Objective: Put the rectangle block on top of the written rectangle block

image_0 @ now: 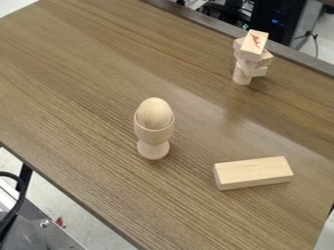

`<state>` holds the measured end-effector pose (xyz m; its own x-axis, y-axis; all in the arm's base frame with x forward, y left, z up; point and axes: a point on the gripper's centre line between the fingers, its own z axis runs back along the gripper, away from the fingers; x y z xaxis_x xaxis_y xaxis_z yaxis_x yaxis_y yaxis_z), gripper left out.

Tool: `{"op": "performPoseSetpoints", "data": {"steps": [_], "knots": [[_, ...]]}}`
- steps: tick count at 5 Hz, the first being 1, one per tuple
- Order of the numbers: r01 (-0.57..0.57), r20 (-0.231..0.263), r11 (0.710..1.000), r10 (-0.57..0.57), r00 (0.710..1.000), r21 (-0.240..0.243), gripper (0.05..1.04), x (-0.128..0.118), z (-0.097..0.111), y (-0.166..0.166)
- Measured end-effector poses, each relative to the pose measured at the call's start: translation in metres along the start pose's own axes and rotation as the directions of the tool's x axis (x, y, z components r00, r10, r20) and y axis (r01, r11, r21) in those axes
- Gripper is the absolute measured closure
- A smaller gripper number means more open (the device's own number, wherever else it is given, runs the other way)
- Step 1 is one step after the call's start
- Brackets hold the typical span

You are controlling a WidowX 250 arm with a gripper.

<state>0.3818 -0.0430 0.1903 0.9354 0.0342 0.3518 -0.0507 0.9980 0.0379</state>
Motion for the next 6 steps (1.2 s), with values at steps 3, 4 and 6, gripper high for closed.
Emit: {"op": "performPoseSetpoints", "data": {"steps": [3, 4, 6], "knots": [[0.112, -0.134, 0.993, -0.117, 0.984, -0.045, 0.085, -0.048, -0.037, -0.025], [0.179, -0.157, 0.981, -0.190, 0.969, -0.081, 0.085, -0.070, -0.039, -0.035], [0.364, -0.193, 0.914, -0.396, 0.898, -0.180, 0.085, -0.107, -0.043, -0.050]]}}
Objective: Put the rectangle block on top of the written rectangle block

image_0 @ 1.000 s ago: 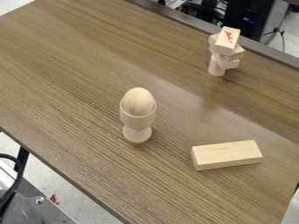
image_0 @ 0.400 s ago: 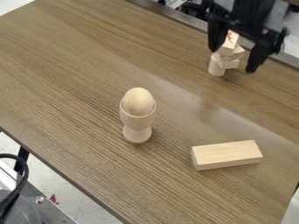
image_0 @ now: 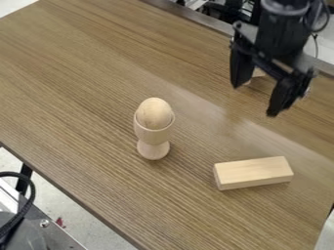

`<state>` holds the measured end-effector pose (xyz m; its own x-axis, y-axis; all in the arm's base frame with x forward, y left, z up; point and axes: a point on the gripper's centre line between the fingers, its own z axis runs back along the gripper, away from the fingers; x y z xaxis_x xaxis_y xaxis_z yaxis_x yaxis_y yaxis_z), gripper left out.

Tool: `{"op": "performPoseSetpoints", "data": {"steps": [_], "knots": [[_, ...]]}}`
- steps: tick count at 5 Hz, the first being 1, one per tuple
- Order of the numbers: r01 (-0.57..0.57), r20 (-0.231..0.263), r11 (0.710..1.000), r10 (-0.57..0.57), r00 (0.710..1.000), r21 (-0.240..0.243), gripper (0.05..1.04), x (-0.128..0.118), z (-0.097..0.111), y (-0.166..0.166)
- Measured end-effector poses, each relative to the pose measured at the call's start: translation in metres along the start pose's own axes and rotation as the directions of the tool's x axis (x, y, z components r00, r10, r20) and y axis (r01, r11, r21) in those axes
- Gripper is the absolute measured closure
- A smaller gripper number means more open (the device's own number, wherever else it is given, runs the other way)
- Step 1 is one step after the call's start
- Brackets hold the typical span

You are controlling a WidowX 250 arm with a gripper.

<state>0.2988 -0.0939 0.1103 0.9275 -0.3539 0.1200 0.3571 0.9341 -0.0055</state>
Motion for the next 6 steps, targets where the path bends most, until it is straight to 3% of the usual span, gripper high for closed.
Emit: {"op": "performPoseSetpoints", "data": {"steps": [1, 3, 6], "knots": [[0.087, -0.016, 0.995, -0.087, 0.996, -0.043, 0.085, -0.011, -0.014, -0.010], [0.128, -0.014, 0.991, -0.129, 0.992, -0.048, 0.085, -0.013, -0.051, -0.028], [0.155, -0.046, 0.985, -0.159, 0.986, -0.076, 0.085, -0.020, -0.078, -0.039]]}}
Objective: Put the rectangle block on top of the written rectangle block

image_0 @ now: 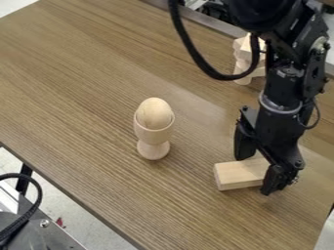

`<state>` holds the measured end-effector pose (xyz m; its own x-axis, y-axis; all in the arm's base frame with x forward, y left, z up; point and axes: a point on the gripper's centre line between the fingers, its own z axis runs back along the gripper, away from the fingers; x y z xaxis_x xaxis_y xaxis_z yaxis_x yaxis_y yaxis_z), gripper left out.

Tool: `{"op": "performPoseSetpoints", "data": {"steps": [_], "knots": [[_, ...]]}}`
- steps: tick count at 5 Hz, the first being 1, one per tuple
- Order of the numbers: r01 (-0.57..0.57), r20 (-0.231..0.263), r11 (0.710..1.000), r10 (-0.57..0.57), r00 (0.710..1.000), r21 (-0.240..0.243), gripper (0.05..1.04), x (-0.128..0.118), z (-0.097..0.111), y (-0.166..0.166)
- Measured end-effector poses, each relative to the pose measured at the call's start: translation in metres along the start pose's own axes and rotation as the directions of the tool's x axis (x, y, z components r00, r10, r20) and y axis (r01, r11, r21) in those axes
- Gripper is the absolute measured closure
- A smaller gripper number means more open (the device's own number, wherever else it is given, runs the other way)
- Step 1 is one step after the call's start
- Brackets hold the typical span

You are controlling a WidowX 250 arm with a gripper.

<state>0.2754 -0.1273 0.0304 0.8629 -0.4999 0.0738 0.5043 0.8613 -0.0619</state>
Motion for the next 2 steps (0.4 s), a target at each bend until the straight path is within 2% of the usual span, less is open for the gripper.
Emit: {"op": "performPoseSetpoints", "data": {"steps": [1, 2], "knots": [[0.000, -0.021, 1.000, 0.000, 1.000, -0.003, 0.118, -0.0013, -0.0069, 0.0008], [-0.002, -0.015, 1.000, 0.002, 1.000, 0.001, 0.391, 0.0004, -0.0060, 0.0018]]}}
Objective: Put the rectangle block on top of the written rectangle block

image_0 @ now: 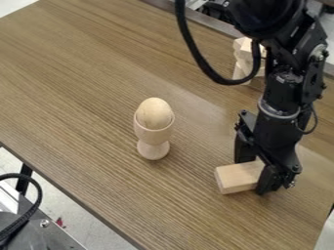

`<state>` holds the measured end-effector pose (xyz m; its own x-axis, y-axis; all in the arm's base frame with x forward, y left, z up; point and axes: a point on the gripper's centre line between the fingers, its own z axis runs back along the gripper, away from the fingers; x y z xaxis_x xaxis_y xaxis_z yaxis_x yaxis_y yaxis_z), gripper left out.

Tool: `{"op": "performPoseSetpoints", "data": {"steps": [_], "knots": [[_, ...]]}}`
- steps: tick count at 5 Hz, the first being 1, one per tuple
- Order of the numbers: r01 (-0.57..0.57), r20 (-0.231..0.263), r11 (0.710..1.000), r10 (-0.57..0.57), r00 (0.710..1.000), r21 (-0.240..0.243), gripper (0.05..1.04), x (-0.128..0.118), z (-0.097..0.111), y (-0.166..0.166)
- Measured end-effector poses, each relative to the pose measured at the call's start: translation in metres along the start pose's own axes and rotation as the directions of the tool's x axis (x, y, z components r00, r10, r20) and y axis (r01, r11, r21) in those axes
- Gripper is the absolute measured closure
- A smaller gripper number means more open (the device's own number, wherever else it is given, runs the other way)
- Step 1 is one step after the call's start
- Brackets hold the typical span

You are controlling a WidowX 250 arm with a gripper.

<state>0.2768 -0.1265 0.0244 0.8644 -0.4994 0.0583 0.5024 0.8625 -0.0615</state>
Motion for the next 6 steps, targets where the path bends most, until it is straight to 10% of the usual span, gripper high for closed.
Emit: {"op": "performPoseSetpoints", "data": {"steps": [1, 4, 6], "knots": [[0.001, 0.021, 1.000, -0.001, 1.000, 0.019, 0.536, 0.010, 0.008, 0.004], [-0.018, 0.141, 0.991, -0.001, 0.990, 0.133, 0.536, 0.048, 0.098, 0.035], [-0.062, 0.059, 0.966, 0.049, 0.997, 0.249, 0.536, 0.061, 0.123, 0.088]]}}
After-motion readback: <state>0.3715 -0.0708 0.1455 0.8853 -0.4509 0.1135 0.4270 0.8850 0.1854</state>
